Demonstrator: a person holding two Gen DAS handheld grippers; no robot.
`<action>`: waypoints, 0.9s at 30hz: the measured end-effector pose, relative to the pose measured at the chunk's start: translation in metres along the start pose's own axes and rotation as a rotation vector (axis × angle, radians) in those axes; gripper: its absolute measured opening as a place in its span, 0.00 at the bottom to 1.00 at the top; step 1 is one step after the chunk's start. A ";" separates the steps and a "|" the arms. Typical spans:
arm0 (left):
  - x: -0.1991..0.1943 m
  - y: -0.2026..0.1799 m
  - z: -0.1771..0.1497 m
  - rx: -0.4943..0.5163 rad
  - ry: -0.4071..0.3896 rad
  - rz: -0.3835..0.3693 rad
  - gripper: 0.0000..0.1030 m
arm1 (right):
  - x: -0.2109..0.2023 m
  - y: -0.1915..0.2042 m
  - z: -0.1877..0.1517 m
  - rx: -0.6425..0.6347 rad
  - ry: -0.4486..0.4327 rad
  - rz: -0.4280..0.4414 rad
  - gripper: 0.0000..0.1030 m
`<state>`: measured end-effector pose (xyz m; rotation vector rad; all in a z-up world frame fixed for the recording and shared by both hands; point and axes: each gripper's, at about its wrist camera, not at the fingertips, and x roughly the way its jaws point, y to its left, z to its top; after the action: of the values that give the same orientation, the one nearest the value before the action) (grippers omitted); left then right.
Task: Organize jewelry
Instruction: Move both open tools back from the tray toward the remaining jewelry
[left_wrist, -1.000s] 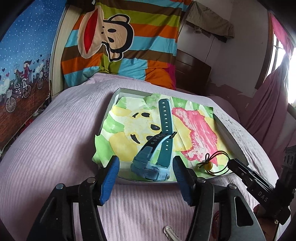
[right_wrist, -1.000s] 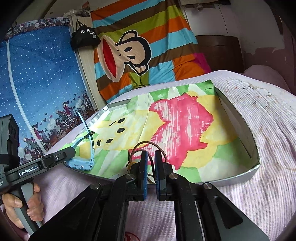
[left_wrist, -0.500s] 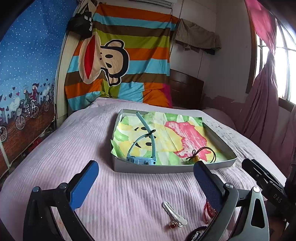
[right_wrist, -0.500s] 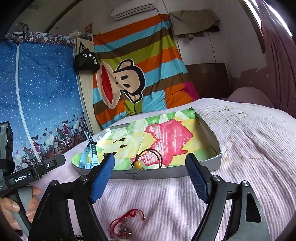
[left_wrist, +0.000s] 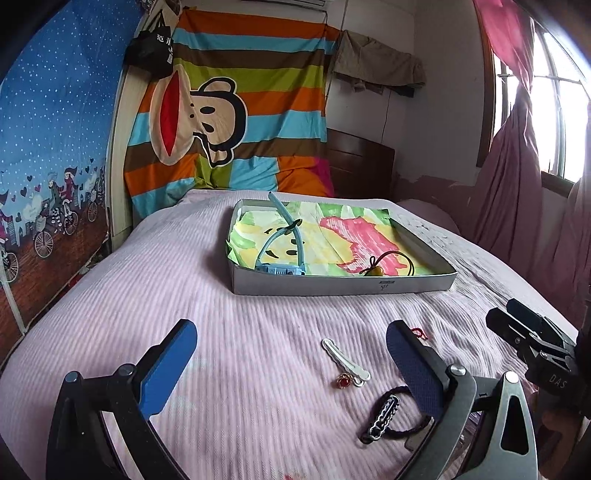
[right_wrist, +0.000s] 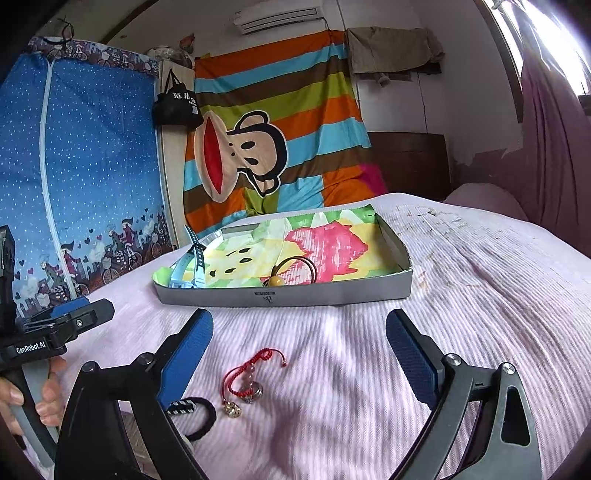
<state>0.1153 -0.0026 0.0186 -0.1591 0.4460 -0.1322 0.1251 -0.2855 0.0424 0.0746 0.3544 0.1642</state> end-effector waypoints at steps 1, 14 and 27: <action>-0.002 -0.001 -0.002 0.004 0.001 -0.002 1.00 | -0.003 0.000 -0.001 -0.010 0.004 -0.001 0.89; -0.015 -0.006 -0.019 0.050 0.084 -0.046 1.00 | -0.026 0.001 -0.012 -0.022 0.051 0.021 0.89; -0.005 -0.010 -0.034 0.086 0.217 -0.101 0.97 | -0.030 0.016 -0.033 -0.029 0.158 0.100 0.74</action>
<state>0.0949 -0.0159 -0.0082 -0.0828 0.6476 -0.2690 0.0835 -0.2736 0.0230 0.0508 0.5065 0.2746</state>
